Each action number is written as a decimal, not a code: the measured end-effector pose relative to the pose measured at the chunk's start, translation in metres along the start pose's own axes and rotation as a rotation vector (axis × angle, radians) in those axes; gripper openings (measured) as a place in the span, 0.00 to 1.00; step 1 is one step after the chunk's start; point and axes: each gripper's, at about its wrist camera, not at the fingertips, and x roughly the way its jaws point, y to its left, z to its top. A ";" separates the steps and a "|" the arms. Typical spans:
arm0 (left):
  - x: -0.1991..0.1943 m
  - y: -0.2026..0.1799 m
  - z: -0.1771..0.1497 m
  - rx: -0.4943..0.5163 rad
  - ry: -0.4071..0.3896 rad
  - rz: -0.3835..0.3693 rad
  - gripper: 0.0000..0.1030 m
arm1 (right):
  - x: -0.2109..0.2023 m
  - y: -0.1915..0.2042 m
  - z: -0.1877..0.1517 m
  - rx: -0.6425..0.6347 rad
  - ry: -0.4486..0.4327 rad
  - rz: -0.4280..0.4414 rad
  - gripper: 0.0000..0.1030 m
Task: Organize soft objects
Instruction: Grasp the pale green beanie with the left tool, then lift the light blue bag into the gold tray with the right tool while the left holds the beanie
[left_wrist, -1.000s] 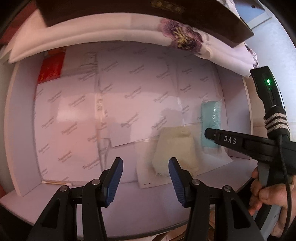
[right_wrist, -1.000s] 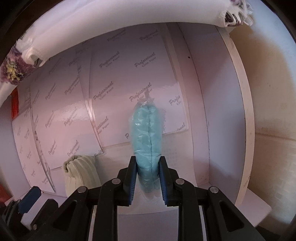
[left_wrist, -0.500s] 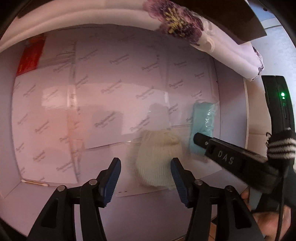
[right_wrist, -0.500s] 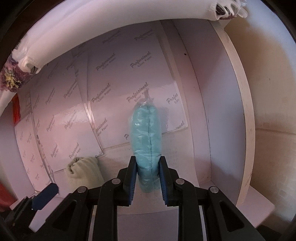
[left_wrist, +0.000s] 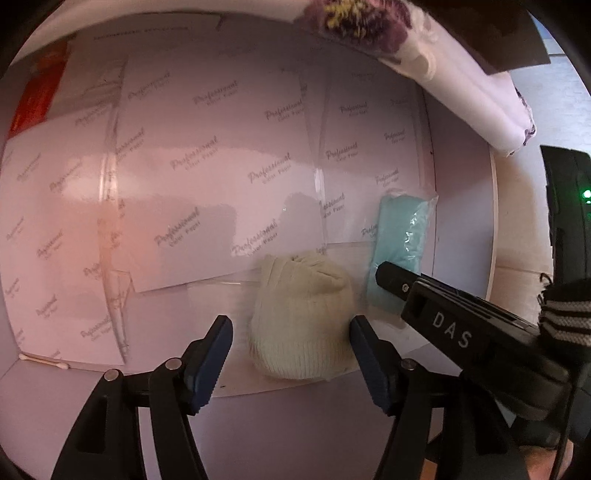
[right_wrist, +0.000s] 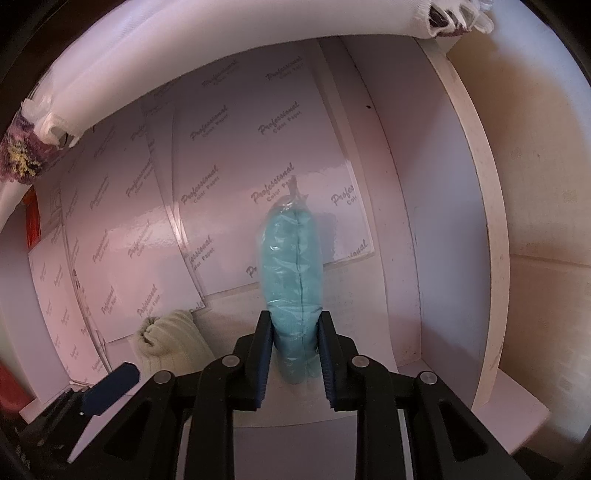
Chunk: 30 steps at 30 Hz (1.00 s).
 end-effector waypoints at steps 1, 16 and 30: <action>0.001 0.000 0.001 -0.004 0.000 0.000 0.65 | 0.001 0.000 0.000 -0.002 0.000 -0.001 0.23; -0.021 0.026 -0.013 0.059 -0.107 0.086 0.44 | 0.004 0.011 -0.002 -0.038 -0.002 -0.033 0.26; -0.042 0.073 -0.027 -0.035 -0.155 0.256 0.44 | 0.004 0.029 -0.007 -0.095 -0.013 -0.074 0.27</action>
